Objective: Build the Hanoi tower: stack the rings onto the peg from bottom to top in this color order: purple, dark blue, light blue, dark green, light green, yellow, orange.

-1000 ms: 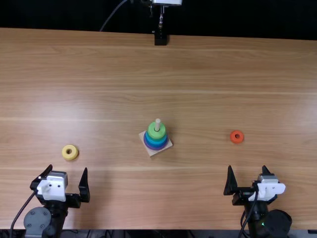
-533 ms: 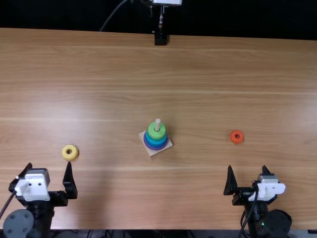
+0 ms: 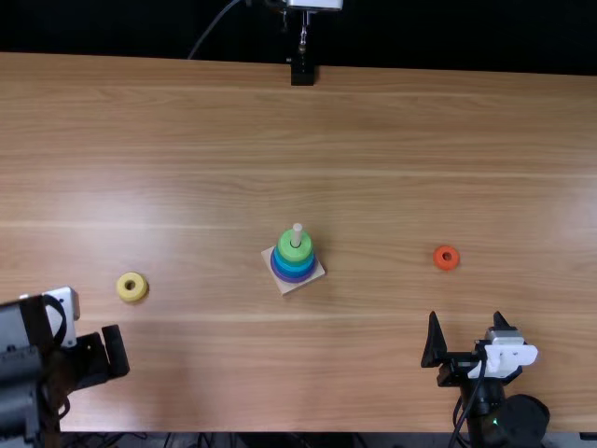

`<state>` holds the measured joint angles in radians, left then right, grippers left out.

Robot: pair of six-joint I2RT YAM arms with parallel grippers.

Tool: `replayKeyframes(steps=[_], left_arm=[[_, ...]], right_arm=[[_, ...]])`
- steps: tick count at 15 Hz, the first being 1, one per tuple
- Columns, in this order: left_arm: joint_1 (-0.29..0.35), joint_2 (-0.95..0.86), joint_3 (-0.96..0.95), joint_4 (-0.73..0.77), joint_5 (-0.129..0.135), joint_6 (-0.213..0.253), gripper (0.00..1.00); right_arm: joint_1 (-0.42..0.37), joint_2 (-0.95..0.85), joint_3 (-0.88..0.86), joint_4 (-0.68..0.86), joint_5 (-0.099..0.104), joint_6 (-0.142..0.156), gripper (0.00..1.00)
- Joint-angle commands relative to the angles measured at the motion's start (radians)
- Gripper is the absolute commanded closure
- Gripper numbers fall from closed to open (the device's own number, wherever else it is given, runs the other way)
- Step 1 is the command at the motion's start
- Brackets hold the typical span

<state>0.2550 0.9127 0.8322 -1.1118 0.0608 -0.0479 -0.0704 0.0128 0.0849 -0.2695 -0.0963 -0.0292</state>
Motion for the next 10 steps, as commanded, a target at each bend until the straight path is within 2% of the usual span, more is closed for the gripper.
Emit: replayKeyframes(steps=[1,4,5,10], left_arm=[[-0.023,0.084,0.054,-0.002,0.013,0.015,0.0],[-0.149,0.256,0.1,0.02,0.0,0.017,0.0],[-0.172,0.321,0.117,0.066,-0.006,0.017,0.0],[-0.184,0.523,0.14,0.335,-0.007,0.018,0.0]], right_arm=[[-0.011,-0.013,-0.068,-0.057,-0.01,-0.009,0.0],[-0.011,-0.013,-0.07,-0.057,-0.01,-0.009,0.0],[-0.011,-0.013,-0.07,-0.057,-0.01,-0.009,0.0],[-0.011,-0.013,-0.07,-0.059,-0.01,-0.009,0.0]])
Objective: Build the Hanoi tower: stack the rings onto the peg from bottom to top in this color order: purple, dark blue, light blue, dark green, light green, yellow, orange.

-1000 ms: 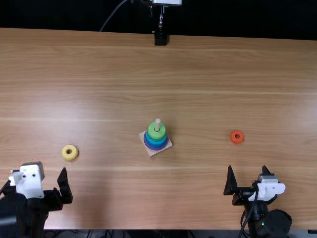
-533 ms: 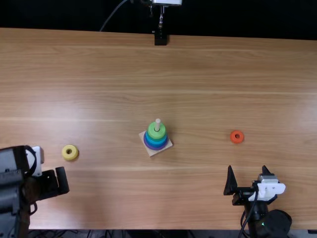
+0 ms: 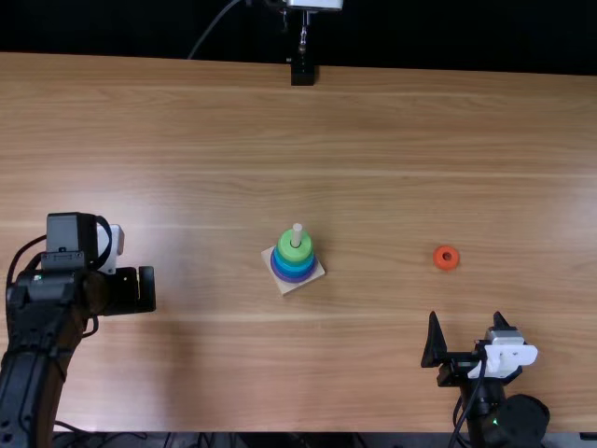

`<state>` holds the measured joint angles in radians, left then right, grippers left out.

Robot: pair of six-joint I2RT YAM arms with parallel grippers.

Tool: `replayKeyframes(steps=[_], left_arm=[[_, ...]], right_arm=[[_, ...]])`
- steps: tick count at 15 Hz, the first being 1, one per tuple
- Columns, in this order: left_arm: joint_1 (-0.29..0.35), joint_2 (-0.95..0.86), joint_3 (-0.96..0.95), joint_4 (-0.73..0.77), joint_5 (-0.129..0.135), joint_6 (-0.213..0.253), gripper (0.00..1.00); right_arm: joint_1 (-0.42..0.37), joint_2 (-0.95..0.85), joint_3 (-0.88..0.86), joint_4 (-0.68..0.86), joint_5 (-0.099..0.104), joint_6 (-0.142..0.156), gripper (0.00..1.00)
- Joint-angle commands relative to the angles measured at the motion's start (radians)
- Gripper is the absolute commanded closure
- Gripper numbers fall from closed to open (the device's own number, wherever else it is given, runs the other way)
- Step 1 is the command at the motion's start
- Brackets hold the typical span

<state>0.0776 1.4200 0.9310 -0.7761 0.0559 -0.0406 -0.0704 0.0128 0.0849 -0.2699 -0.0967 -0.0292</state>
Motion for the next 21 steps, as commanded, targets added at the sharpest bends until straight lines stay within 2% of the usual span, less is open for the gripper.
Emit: replayKeyframes(steps=[1,2,4,5,6,7,15,21], left_arm=[[-0.012,0.036,0.051,0.025,-0.003,0.013,0.0],[-0.025,0.046,0.054,0.034,-0.008,0.013,0.0],[-0.048,0.086,0.054,0.034,-0.058,0.033,0.0],[-0.05,0.108,0.058,0.032,-0.074,0.085,0.0],[-0.05,0.126,0.065,0.034,-0.08,0.144,0.0],[-0.05,0.142,0.065,0.034,-0.08,0.169,0.0],[-0.053,0.27,0.1,0.036,-0.076,0.173,0.0],[-0.059,0.293,0.103,0.036,-0.076,0.173,0.0]], right_arm=[[-0.011,-0.013,-0.068,-0.057,-0.01,-0.009,0.0],[-0.011,-0.013,-0.068,-0.059,-0.01,-0.009,0.0],[-0.011,-0.013,-0.068,-0.059,-0.01,-0.009,0.0],[-0.011,-0.013,-0.068,-0.059,-0.01,-0.009,0.0],[-0.011,-0.013,-0.068,-0.057,-0.01,-0.009,0.0],[-0.011,-0.013,-0.07,-0.057,-0.01,-0.009,0.0],[-0.011,-0.013,-0.068,-0.059,-0.01,-0.009,0.0],[-0.011,-0.013,-0.068,-0.059,-0.01,-0.009,0.0]])
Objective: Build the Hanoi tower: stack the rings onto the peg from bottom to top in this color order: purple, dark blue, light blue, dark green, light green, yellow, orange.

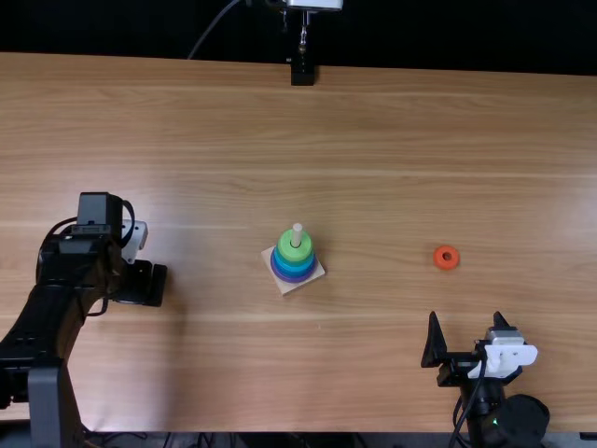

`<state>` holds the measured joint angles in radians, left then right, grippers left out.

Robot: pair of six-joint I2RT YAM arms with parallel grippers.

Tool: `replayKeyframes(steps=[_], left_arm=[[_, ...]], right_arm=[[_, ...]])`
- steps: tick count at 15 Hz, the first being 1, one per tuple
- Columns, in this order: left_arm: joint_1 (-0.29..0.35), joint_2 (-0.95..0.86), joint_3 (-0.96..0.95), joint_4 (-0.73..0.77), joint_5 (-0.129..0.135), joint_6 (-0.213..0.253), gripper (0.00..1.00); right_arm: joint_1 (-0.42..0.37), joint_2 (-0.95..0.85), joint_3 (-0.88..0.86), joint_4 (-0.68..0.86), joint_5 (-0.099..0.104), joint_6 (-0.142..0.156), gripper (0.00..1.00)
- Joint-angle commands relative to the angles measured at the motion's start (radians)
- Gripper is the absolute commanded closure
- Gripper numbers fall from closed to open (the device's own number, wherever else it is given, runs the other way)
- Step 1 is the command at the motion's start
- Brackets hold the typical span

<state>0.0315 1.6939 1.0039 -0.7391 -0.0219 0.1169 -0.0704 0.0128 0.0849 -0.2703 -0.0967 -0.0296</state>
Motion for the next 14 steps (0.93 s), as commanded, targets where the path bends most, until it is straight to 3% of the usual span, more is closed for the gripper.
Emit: replayKeyframes(steps=[1,7,9,11,12,14], left_arm=[[-0.013,0.021,0.03,-0.001,0.005,0.016,0.0],[-0.013,0.043,0.03,0.001,0.007,0.017,0.0],[-0.013,0.044,0.027,0.089,0.011,0.016,0.44],[-0.015,0.044,0.022,0.139,0.015,0.016,0.68],[-0.015,0.05,0.025,0.137,0.013,0.016,0.71],[-0.015,0.062,0.029,0.139,0.013,0.016,0.66]], right_arm=[[-0.011,-0.013,-0.068,-0.058,-0.01,-0.009,0.0],[-0.011,-0.013,-0.068,-0.058,-0.01,-0.009,0.0],[-0.011,-0.013,-0.068,-0.058,-0.01,-0.009,0.0],[-0.011,-0.013,-0.07,-0.058,-0.01,-0.009,0.0],[-0.011,-0.013,-0.068,-0.057,-0.01,-0.009,0.0],[-0.011,-0.013,-0.068,-0.058,-0.01,-0.009,0.0]])
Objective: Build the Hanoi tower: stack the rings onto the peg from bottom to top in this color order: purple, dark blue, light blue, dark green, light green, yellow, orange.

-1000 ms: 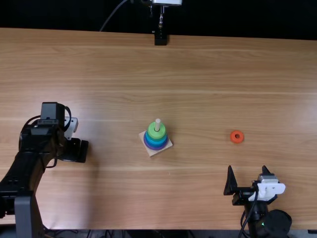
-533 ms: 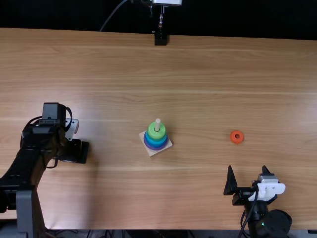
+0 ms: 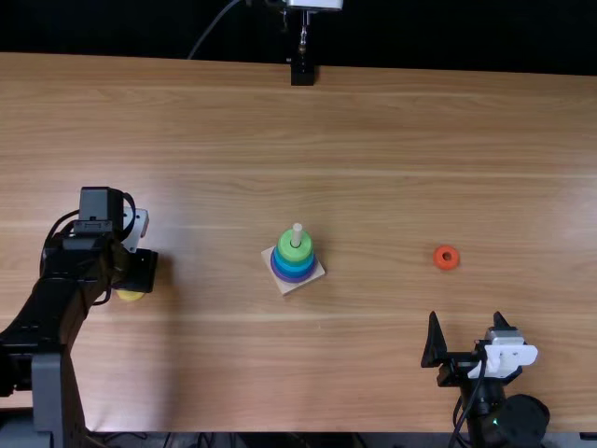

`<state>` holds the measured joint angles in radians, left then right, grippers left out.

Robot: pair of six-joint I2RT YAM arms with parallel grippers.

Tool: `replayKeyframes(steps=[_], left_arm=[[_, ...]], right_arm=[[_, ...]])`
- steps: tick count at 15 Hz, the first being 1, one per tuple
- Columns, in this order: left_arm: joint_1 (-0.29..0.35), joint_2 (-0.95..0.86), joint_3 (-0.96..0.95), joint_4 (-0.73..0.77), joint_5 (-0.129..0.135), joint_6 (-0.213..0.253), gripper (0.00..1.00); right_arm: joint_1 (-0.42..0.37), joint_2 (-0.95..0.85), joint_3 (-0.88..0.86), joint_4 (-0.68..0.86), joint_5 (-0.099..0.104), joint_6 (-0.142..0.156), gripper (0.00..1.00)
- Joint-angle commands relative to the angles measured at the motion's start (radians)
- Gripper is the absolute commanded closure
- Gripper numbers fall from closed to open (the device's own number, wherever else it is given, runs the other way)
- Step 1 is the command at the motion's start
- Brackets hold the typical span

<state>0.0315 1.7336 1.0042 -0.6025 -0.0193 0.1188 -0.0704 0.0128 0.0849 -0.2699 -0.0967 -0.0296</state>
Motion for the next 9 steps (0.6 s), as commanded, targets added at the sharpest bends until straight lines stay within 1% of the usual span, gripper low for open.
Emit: replayKeyframes(steps=[1,2,3,4,9], left_arm=[[-0.018,0.023,0.03,0.001,0.008,0.014,0.5],[-0.033,0.024,0.031,-0.007,0.008,0.01,0.24],[-0.036,0.024,0.037,-0.012,0.003,0.01,0.0],[-0.036,0.024,0.042,-0.02,-0.003,0.01,0.0],[-0.038,0.023,0.037,-0.091,-0.005,0.014,0.0]], right_arm=[[-0.011,-0.013,-0.068,-0.059,-0.01,-0.009,0.0],[-0.011,-0.013,-0.068,-0.057,-0.01,-0.009,0.0],[-0.011,-0.013,-0.068,-0.059,-0.01,-0.009,0.0],[-0.011,-0.013,-0.07,-0.059,-0.01,-0.009,0.0],[-0.011,-0.013,-0.068,-0.059,-0.01,-0.009,0.0]])
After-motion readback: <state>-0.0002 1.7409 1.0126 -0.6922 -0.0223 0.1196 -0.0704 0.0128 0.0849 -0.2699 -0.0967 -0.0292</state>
